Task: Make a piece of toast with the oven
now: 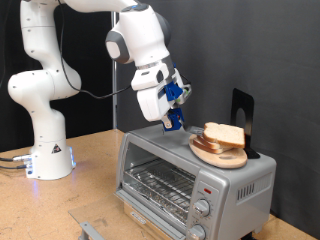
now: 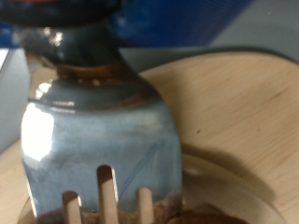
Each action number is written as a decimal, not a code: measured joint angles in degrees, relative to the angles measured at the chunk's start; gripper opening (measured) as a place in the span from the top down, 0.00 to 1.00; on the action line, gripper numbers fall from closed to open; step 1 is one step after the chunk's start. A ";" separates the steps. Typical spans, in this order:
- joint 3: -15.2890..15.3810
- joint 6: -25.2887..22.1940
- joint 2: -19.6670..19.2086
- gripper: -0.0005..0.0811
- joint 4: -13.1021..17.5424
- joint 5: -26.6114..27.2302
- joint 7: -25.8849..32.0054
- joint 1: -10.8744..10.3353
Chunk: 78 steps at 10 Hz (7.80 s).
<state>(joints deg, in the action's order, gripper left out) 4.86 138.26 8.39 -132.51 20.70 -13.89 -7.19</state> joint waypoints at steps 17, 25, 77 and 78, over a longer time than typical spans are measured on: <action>0.74 8.56 2.88 0.46 -1.97 7.41 6.95 -0.35; -1.63 8.35 12.04 0.46 -10.56 9.36 10.89 -0.27; -6.32 16.88 7.34 0.46 -28.27 -7.04 25.54 3.29; -6.39 16.87 7.65 0.46 -28.42 -6.52 25.69 3.28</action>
<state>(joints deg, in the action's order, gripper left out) -1.53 155.14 16.04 -160.93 14.18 11.79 -3.92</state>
